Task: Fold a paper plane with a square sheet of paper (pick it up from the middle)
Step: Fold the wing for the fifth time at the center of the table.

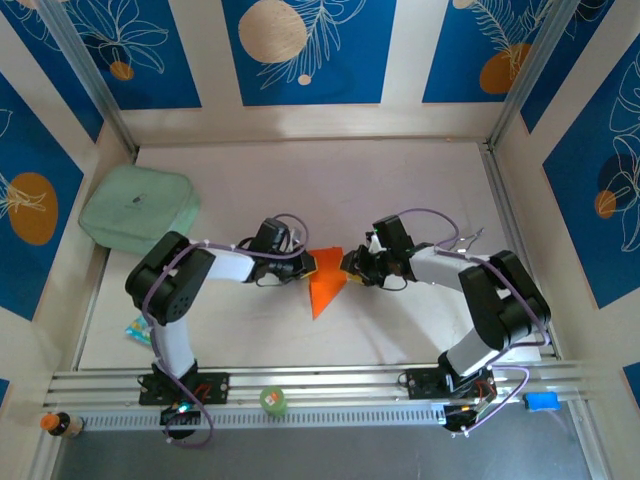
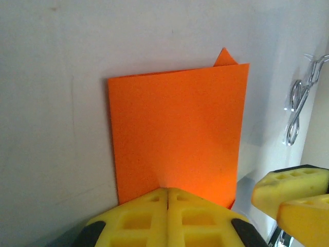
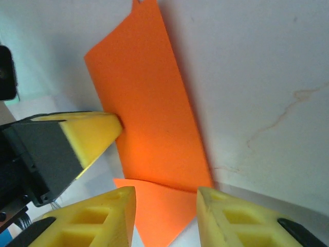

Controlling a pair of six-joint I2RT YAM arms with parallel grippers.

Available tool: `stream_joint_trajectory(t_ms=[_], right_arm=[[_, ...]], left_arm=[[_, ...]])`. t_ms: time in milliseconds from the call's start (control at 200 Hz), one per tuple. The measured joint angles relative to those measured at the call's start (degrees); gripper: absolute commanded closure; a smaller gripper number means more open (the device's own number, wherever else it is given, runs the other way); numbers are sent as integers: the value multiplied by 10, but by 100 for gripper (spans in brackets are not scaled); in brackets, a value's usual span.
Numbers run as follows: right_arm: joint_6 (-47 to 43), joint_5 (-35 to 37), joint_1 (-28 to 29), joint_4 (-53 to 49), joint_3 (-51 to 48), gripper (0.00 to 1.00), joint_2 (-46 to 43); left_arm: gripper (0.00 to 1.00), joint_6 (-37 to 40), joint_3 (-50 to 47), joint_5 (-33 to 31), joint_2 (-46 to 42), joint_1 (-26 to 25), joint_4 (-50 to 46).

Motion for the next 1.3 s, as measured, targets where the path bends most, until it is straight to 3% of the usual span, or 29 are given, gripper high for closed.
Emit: stream_joint_trajectory(t_ms=[350,695,1200,1300], right_arm=[[-10,-22,-3,-16,2,63,32],[-19,-82,-9,41,16,67,57],[-129,-188,-50,53,84,66,140],[-153,-206,-54,41,108,70,159]], left_arm=[[98,-36,-52,19,6,10,120],[98,-35,-52,21,6,10,119],[99,-33,-50,23,6,12,115],[99,-33,-50,23,6,11,115]])
